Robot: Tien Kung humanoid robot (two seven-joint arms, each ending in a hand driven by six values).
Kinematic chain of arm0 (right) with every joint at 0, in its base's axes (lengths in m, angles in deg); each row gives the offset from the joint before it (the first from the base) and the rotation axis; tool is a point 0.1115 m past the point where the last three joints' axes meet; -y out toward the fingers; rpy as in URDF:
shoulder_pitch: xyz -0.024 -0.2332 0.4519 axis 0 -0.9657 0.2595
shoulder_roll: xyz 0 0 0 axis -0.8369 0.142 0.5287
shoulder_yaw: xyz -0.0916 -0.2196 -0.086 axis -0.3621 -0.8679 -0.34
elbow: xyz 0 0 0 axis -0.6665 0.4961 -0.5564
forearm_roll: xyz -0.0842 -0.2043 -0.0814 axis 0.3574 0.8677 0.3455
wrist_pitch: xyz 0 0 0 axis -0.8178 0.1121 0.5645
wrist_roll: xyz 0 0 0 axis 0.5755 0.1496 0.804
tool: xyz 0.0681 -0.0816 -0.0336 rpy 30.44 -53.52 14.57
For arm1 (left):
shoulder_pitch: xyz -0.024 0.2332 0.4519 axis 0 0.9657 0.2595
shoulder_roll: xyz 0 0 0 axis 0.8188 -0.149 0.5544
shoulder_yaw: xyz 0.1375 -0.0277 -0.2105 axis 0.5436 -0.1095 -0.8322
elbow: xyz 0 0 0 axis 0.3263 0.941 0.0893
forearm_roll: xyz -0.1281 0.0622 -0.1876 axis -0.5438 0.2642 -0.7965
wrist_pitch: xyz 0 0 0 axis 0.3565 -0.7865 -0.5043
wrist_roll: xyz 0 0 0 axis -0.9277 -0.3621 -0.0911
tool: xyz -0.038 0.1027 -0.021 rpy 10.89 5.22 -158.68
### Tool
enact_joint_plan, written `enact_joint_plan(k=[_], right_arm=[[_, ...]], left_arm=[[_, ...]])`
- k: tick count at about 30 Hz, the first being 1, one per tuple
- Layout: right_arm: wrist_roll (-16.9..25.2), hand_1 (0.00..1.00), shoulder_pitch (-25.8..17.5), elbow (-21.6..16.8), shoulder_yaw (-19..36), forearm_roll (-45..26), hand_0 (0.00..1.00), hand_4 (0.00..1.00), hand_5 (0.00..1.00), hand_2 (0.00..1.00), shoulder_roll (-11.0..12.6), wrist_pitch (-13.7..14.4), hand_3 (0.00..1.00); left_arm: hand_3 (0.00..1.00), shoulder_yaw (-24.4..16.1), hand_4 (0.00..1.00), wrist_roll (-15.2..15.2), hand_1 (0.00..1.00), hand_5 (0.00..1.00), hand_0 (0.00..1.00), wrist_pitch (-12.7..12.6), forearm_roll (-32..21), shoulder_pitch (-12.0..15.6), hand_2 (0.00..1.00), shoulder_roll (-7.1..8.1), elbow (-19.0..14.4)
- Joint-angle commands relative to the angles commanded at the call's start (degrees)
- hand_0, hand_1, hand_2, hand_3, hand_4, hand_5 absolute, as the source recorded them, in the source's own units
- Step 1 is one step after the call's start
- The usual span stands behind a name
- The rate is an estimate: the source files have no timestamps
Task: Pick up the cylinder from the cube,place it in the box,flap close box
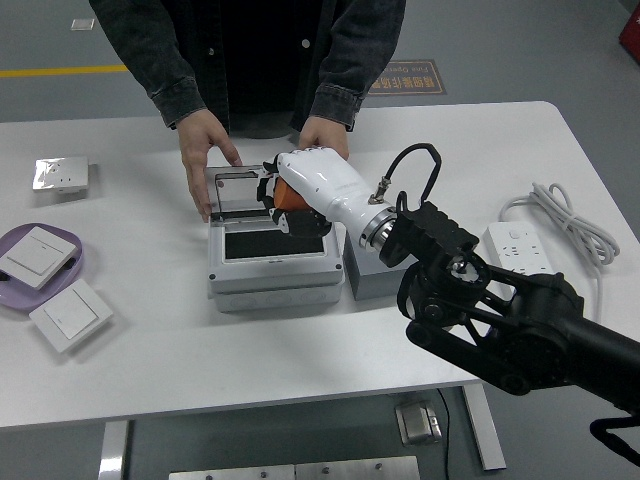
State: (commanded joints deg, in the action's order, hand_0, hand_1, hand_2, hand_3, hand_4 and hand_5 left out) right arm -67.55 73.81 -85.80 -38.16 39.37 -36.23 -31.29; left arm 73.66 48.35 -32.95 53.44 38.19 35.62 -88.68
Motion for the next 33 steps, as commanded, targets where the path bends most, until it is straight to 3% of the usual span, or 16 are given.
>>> enact_joint_plan(k=[11,33], right_arm=[[-4.75,0.075,4.52,2.97,-4.89,0.35,0.002,0.148,0.048,0.236,-3.21,-4.52,0.331],[-5.8,0.079,8.23,9.31,-10.58,-1.82,0.002,0.139,0.017,0.243,-7.05,-5.8,0.363]], left_arm=[[0.621,1.16,0.694,0.03,0.624,0.237,0.613,-0.14,-1.32,0.73,0.596,0.06,0.23],[0.621,3.1,0.693,-0.02,0.624,0.238,0.614,-0.15,-3.0,0.32,0.595,0.21,0.55]])
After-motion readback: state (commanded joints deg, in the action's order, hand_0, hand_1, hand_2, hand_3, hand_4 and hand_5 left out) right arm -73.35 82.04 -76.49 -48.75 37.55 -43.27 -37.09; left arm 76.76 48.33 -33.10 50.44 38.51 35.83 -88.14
